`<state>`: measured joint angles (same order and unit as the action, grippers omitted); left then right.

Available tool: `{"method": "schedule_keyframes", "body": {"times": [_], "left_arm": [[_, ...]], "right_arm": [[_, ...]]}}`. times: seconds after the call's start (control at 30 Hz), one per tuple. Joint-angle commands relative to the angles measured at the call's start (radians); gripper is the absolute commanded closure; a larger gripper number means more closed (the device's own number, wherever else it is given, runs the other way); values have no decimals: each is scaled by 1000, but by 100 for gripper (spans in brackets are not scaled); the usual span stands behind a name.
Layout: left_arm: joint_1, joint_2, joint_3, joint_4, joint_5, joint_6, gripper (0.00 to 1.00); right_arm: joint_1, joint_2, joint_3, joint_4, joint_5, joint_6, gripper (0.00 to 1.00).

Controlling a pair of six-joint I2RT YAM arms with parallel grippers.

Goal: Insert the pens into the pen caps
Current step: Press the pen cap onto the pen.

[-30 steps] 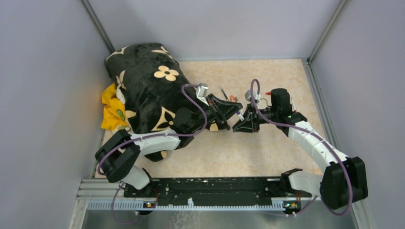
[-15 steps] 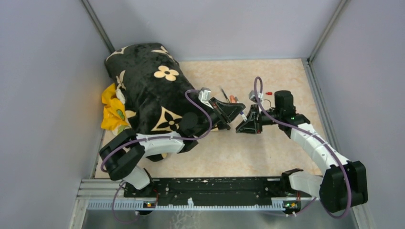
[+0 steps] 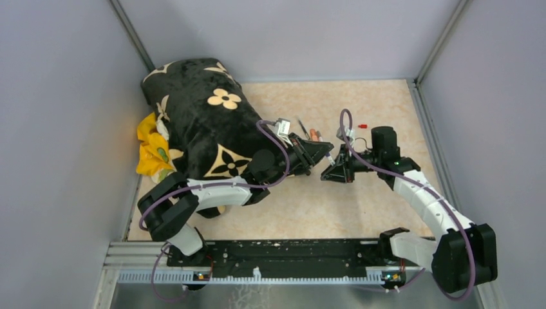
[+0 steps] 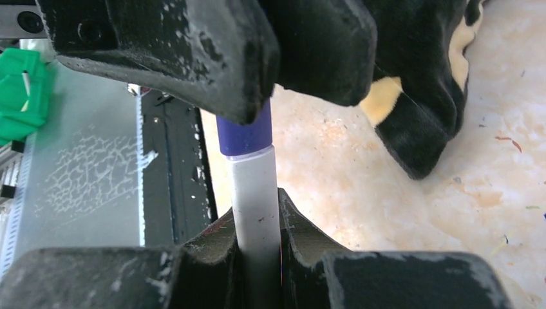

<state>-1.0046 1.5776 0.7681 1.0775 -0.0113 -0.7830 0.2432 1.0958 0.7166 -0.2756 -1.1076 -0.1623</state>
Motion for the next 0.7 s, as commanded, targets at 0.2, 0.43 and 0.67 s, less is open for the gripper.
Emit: {"method": "schedule_keyframes", "body": {"times": [0.2,0.43,0.67], "left_arm": [[-164,71,-85,-112,522,-210,100],[-218,90,-37,-227,443,-190,100],[-290,71,33,-484,264,-124,100]], "right_arm": [[-50,-16,120,282,-33,44,100],[-66,-22,118,296,208,92,100],[-67,-18,84,423,-24,189,100]]}}
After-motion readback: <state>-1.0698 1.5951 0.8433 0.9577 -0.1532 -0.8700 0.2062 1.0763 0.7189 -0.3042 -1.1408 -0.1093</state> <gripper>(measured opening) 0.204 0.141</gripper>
